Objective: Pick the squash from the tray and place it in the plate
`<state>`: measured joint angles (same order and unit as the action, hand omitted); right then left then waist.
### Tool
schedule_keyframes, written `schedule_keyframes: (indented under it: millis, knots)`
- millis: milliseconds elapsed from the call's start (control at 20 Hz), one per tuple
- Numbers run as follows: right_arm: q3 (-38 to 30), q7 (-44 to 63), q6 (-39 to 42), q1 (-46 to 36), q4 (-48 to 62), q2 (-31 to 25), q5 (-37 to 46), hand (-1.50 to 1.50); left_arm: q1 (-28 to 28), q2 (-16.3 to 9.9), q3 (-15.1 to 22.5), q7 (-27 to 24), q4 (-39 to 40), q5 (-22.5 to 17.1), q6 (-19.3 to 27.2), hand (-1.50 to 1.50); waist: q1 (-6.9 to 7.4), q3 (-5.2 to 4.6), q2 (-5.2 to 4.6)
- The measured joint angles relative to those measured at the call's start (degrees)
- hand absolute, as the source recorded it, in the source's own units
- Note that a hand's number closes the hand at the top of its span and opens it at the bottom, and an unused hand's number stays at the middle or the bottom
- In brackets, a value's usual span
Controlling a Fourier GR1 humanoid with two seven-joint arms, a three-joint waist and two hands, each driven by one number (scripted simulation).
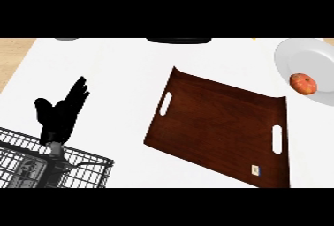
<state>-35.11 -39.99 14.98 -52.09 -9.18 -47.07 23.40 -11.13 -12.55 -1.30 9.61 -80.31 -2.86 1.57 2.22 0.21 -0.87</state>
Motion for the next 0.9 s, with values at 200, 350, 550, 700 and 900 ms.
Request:
schedule_keyframes:
  millis: [200,350,550,700,900]
  knots:
    - [-1.8,4.4,8.2,-0.8,2.5,-2.2,-2.4,-1.50,-0.1,-0.3,-0.4,-0.4,0.2,0.0,-0.3,0.00,0.09,0.00,-0.10]
    - [-2.5,4.5,11.9,1.0,2.6,-3.6,-3.3,-1.50,0.4,-0.8,-0.7,-0.4,-0.9,-0.7,-1.2,0.00,0.35,0.05,-0.22]
    - [-3.0,4.1,12.7,3.1,1.5,-4.2,-4.3,-1.50,0.0,-0.5,-1.0,-1.2,0.0,-0.4,-1.1,0.00,0.37,0.15,-0.35]
    - [-3.5,3.7,12.8,4.6,1.0,-4.9,-4.9,-1.50,-0.6,0.2,-0.7,-0.8,0.0,-0.1,-0.4,0.00,0.54,0.18,-0.50]
    - [-3.7,3.2,12.7,6.5,0.3,-5.8,-5.2,-1.50,-1.5,0.3,-0.7,-0.6,0.8,0.3,-0.3,0.00,0.62,0.24,-0.69]
